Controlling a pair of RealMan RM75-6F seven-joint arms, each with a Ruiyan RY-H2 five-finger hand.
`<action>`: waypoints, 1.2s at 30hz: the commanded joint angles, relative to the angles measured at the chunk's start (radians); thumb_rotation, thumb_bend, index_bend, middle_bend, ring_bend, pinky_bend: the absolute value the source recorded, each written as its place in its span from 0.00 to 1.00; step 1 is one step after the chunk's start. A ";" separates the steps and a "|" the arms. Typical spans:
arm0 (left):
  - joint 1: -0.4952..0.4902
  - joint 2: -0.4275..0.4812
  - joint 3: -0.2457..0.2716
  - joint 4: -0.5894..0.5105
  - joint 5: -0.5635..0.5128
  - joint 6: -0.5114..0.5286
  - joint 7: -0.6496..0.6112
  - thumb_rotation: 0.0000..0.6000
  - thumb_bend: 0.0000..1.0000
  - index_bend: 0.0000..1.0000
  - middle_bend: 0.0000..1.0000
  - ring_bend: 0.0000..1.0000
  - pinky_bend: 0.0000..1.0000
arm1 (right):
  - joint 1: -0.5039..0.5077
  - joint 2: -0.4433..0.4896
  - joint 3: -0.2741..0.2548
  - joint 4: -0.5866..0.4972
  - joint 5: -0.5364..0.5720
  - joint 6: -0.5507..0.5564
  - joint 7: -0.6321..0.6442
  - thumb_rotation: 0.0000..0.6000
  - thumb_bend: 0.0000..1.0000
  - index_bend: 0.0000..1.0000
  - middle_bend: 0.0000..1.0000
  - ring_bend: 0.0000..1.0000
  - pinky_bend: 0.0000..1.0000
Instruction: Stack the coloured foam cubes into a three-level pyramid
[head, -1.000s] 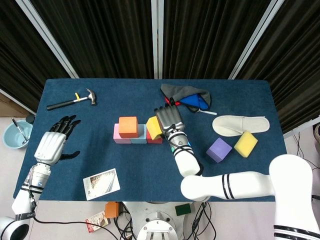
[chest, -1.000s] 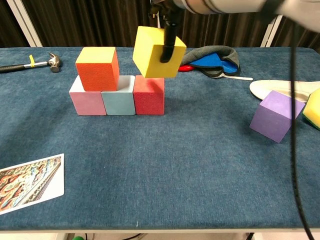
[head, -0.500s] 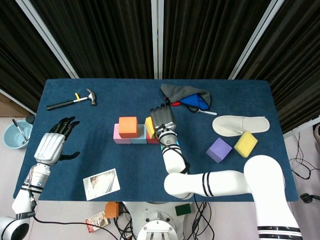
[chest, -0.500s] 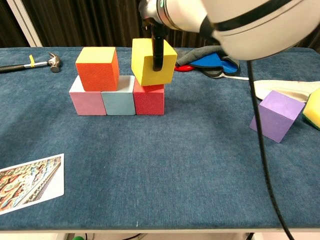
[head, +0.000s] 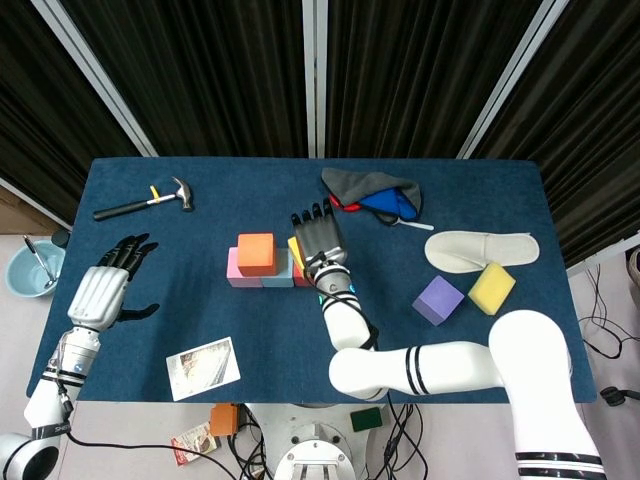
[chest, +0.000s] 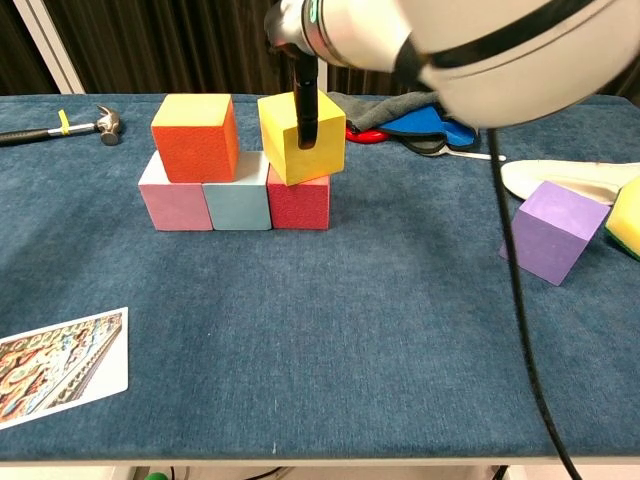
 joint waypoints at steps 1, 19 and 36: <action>0.005 0.003 0.000 -0.001 0.001 0.001 -0.012 0.99 0.11 0.13 0.06 0.03 0.18 | -0.052 0.101 -0.021 -0.098 -0.059 -0.060 0.029 1.00 0.00 0.15 0.14 0.05 0.00; 0.006 0.023 -0.012 -0.023 -0.014 -0.029 -0.033 1.00 0.11 0.13 0.06 0.03 0.18 | -0.119 0.271 -0.218 -0.007 -0.437 -0.452 0.258 1.00 0.00 0.27 0.17 0.02 0.00; 0.009 0.017 -0.019 -0.009 -0.016 -0.036 -0.057 0.99 0.11 0.13 0.06 0.03 0.18 | -0.072 0.190 -0.266 0.108 -0.455 -0.430 0.388 1.00 0.00 0.48 0.40 0.10 0.00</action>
